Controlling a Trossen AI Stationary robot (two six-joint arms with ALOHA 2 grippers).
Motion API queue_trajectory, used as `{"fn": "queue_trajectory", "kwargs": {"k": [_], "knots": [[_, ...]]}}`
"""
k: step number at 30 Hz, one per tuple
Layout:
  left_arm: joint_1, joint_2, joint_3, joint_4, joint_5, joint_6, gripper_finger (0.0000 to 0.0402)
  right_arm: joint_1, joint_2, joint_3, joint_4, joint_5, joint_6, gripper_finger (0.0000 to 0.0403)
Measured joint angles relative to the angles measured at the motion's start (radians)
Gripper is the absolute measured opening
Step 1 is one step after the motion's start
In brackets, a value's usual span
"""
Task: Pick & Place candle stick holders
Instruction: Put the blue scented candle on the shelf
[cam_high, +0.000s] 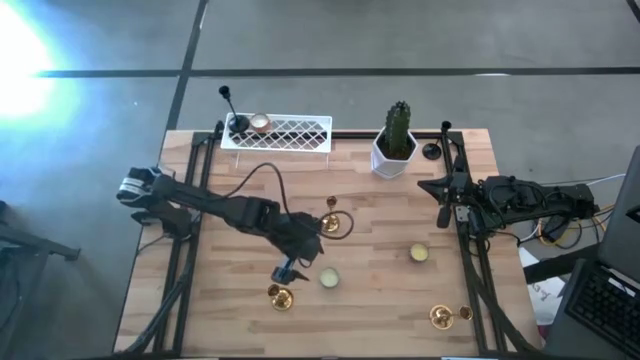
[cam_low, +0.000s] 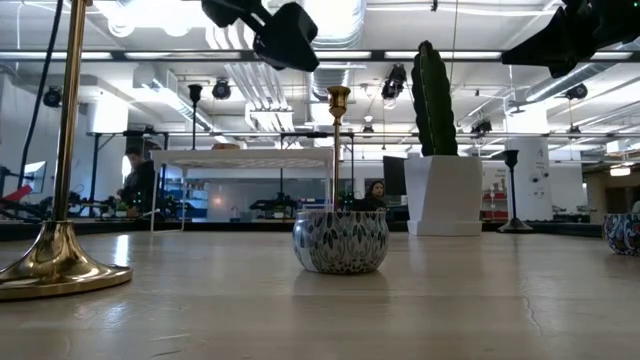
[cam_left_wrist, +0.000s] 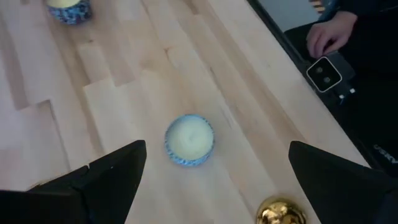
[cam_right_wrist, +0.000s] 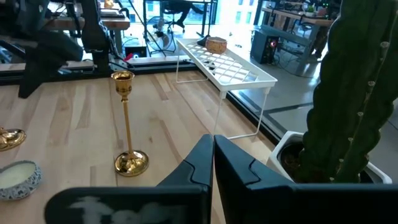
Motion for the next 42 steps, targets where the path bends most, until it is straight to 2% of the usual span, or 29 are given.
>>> {"fn": "queue_trajectory", "kwargs": {"k": [5,7,23,42], "knots": [[-0.008,0.019,-0.062,0.121,0.019,-0.011,0.0399,0.0,0.0,0.0,0.0,0.0,0.001,0.0008],[-0.008,0.042,-0.071,0.122,0.019,-0.004,0.0399,0.0,0.002,0.0,0.0,0.0,-0.002,0.0008],[0.007,0.227,-0.068,0.189,0.018,0.12,0.0397,0.0,0.008,0.0,0.0,0.0,0.0,0.0008],[0.019,0.395,-0.033,0.294,0.019,0.128,0.0397,0.0,0.006,0.0,0.0,0.0,-0.002,0.0008]]}}
